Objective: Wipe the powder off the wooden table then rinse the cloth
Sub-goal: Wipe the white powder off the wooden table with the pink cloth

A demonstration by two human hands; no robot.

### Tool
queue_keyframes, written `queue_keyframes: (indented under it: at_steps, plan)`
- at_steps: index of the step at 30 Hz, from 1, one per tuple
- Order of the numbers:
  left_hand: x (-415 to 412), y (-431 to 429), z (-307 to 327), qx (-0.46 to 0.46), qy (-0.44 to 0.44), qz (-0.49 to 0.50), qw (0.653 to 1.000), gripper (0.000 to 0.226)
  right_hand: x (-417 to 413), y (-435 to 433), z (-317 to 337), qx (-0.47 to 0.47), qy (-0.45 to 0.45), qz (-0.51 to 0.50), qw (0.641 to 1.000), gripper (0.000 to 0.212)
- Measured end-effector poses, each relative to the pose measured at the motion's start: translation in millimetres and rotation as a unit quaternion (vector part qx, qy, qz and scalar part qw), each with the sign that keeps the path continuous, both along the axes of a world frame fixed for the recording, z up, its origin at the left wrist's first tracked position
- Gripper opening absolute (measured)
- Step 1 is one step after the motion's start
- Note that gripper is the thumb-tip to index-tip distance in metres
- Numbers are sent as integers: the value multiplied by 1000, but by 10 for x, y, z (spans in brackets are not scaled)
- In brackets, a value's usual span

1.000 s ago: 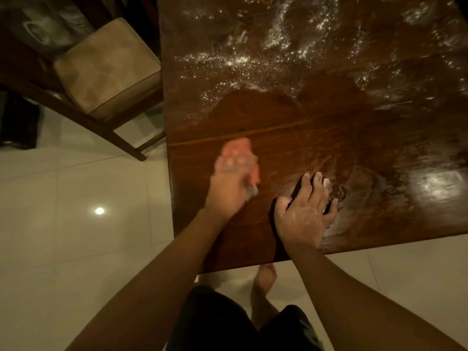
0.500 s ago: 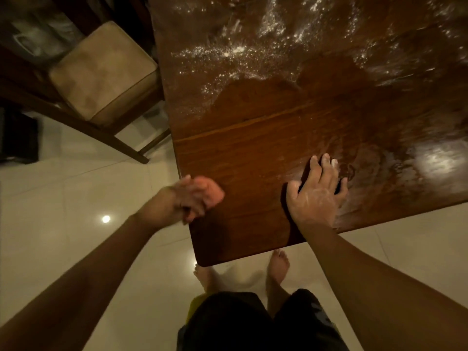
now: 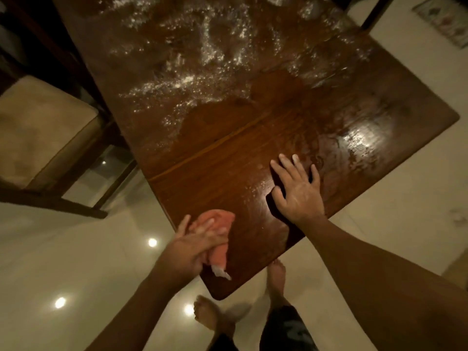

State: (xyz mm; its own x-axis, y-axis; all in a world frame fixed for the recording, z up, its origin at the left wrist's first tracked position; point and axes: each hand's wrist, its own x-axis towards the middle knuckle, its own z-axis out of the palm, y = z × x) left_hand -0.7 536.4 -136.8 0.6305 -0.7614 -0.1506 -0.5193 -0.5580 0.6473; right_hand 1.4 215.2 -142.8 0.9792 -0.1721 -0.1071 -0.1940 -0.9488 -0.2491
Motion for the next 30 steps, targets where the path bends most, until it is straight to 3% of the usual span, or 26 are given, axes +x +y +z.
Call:
queue_keyframes:
  at_steps: [5,8,10,13,15,17,18,20,22,23,25,27,29,30]
  plan:
    - [635,-51,231,58,-20,233,971,43,7,6,-25,-9,10,15,1000,63]
    - [1047,-459,257,96,-37,268,958,57,33,28,-28,-5,10,-12,1000,60]
    - [1144,-789,295,105,-32,217,970,68,62,20,-24,-3,9,-57,998,60]
    - [959,-1251,362,101,-12,27,994,75,67,20,-43,4,0,-141,990,66]
    - [885,-1323,292,100,-31,-118,988,69,69,32,-46,7,-12,-180,984,67]
    - [1085,-1255,184,54,-56,-184,980,58,87,26,-39,21,-27,-224,974,66]
    - [1242,-1226,134,11,-59,-144,988,50,104,24,-35,26,-31,-238,970,64]
    - [1609,-1312,57,-40,-46,65,996,36,129,25,-41,24,-30,-241,970,62]
    - [1904,-1661,49,-3,-41,226,973,42,124,27,-43,14,-28,-236,971,62]
    - [1988,-1895,69,30,-45,250,967,46,117,28,-44,11,-28,-235,971,62]
    - [2045,-2313,71,54,-48,207,976,51,112,23,-48,12,-32,-237,971,62]
    - [1931,-2531,77,39,-42,57,997,51,104,20,-58,17,-39,-240,970,62]
    - [1742,-2486,90,10,-30,-112,993,48,97,24,-61,14,-53,-240,969,61]
    - [1705,-2365,104,-9,-13,-150,989,48,99,19,-58,12,-58,-240,969,60]
